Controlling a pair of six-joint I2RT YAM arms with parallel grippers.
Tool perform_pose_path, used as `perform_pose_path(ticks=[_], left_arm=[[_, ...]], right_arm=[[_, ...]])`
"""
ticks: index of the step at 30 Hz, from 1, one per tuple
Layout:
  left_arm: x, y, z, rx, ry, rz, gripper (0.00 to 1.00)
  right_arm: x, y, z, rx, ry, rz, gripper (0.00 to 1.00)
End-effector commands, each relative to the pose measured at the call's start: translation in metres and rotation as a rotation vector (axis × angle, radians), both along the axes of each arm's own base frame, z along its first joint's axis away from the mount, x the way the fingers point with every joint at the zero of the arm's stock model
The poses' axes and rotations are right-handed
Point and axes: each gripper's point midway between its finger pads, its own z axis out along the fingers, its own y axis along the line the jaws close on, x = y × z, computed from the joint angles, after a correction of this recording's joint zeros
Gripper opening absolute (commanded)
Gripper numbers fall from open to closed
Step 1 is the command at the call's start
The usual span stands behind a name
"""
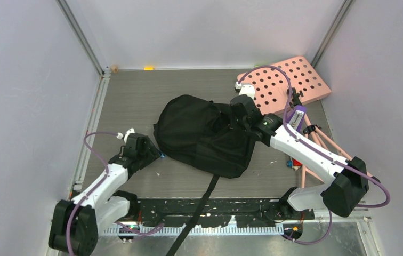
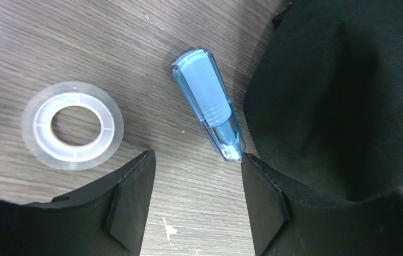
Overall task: Pack the student bag
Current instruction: Pick up the stationery from the center of the board.
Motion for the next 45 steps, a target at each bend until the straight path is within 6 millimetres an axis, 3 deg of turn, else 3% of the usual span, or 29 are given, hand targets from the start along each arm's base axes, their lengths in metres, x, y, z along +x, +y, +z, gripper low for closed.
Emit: perform_pose_path(ticks=[1,15,25,36,45], left_arm=[[0.032,-0.014,0.018,-0.044,-0.095,-0.042,0.61],[0.043,-0.001,-0.005,0.061,-0.009,-0.047,0.58],[0.037,0.014,-0.027,0.095,0.089,-0.026,0.42],[0.042,0.013,-0.043,0.078,0.179,-0.042,0.44],[0.034,-0.007,-0.049,-0.027,0.228,-0.082,0.22]], right_arm=[[0.001,-0.007,0.022,0.048,-0.059,-0.029,0.0],[0.005,0.001,0.017,0.058,-0.045,-0.011,0.0],[0.005,0.002,0.014,0.054,-0.041,-0.012,0.0],[0.008,0.006,0.013,0.061,-0.037,-0.003,0.01],[0.007,0.008,0.016,0.077,-0.046,0.005,0.0]])
